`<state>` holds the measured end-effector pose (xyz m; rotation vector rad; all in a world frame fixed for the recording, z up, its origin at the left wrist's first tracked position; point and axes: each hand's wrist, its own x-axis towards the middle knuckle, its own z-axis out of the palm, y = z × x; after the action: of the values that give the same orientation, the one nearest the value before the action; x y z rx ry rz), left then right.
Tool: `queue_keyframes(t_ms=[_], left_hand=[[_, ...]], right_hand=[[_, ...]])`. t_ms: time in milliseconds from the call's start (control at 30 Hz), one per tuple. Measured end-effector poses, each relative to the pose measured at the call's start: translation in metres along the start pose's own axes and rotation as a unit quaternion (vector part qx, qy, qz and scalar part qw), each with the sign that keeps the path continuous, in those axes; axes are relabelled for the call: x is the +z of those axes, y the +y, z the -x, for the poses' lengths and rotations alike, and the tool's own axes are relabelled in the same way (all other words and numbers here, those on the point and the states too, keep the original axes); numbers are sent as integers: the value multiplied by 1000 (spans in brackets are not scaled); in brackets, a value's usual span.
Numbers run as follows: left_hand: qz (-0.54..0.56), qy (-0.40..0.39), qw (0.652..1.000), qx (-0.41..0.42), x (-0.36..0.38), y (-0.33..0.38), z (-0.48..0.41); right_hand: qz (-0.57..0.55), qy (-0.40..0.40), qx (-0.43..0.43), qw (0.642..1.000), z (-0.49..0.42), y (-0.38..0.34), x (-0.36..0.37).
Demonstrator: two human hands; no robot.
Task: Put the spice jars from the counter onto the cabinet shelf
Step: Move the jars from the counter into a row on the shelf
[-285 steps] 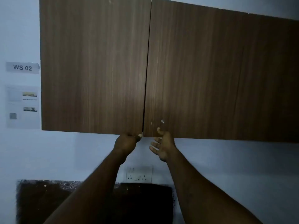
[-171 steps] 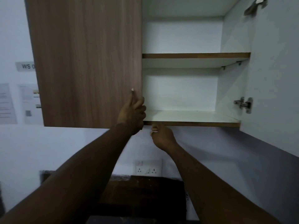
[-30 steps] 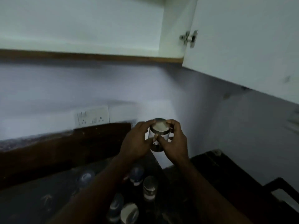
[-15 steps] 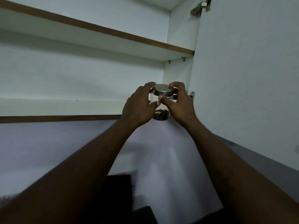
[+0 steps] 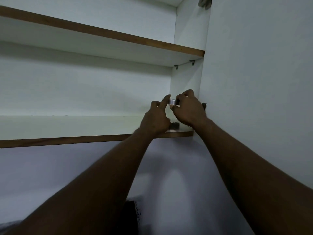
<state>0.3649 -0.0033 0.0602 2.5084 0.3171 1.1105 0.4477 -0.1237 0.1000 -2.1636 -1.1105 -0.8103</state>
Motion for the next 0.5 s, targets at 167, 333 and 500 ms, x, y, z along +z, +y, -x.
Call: queue_keyframes(t_ms=[167, 333, 500], left_hand=[[14, -52, 998, 21, 6, 0, -7], [-1, -61, 998, 26, 7, 7, 2], [24, 111, 993, 28, -6, 13, 47]], right_hand=[[88, 10, -3, 996, -5, -2, 7], [90, 17, 8, 996, 7, -3, 11], [8, 163, -17, 986, 53, -18, 13]])
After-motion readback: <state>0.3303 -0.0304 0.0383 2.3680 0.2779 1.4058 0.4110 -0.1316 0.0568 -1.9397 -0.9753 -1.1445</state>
